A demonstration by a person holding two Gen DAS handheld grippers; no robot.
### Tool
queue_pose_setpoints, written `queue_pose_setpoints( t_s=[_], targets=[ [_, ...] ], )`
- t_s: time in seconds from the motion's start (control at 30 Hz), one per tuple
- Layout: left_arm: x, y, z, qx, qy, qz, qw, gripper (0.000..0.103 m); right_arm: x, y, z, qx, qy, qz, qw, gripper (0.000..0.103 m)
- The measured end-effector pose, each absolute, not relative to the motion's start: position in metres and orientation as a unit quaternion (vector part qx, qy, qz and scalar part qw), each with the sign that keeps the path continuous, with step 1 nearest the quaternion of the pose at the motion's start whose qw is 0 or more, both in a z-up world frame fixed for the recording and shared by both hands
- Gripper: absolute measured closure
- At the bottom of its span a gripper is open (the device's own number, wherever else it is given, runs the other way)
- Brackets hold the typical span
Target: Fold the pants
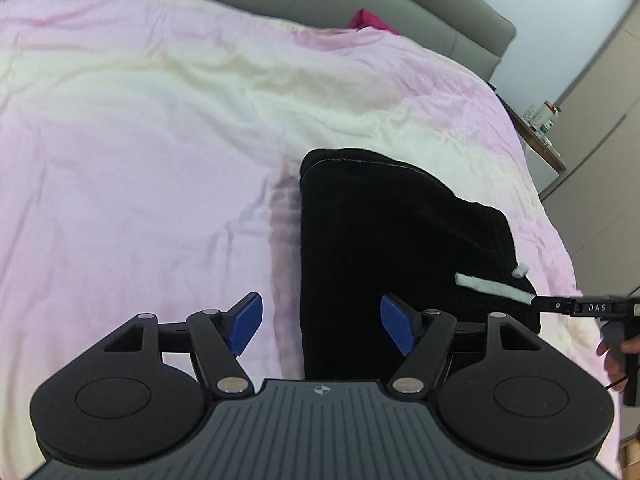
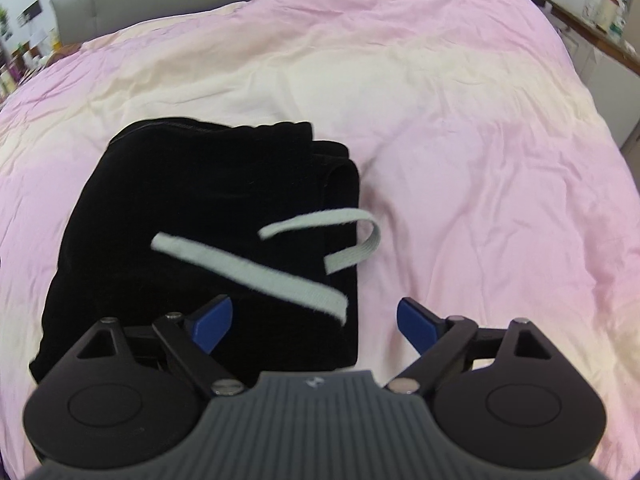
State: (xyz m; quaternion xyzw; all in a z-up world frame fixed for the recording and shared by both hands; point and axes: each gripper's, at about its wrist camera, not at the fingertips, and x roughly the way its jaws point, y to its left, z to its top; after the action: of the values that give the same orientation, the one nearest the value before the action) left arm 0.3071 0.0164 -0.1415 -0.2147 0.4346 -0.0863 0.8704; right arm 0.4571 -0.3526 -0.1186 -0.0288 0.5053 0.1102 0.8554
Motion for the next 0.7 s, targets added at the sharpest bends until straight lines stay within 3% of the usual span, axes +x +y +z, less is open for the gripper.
queue_pose_setpoints(
  t_s=[0.37,0.47,0.57,0.63,0.7],
  targets=[
    [0.362,0.027,-0.202,-0.306,0.484,-0.110,0.812,0.021,0.535,-0.374,-0.180,0.090,0.570,0.148,0.803,0.006],
    [0.371,0.024,-0.217,-0.324,0.490,-0.130,0.799,0.014,0.546,-0.381,-0.197,0.129,0.584,0.172,0.783,0.005],
    [0.376,0.022,-0.225,-0.333,0.490,-0.143,0.793,0.013,0.555,-0.381,-0.209,0.132,0.589,0.191,0.774,0.005],
    [0.380,0.021,-0.228,-0.343,0.492,-0.149,0.787,0.017,0.561,-0.382,-0.216,0.138,0.592,0.197,0.769,0.005],
    [0.383,0.019,-0.232,-0.364,0.495,-0.162,0.772,0.037,0.562,-0.384,-0.222,0.151,0.592,0.198,0.766,0.005]
  ],
)
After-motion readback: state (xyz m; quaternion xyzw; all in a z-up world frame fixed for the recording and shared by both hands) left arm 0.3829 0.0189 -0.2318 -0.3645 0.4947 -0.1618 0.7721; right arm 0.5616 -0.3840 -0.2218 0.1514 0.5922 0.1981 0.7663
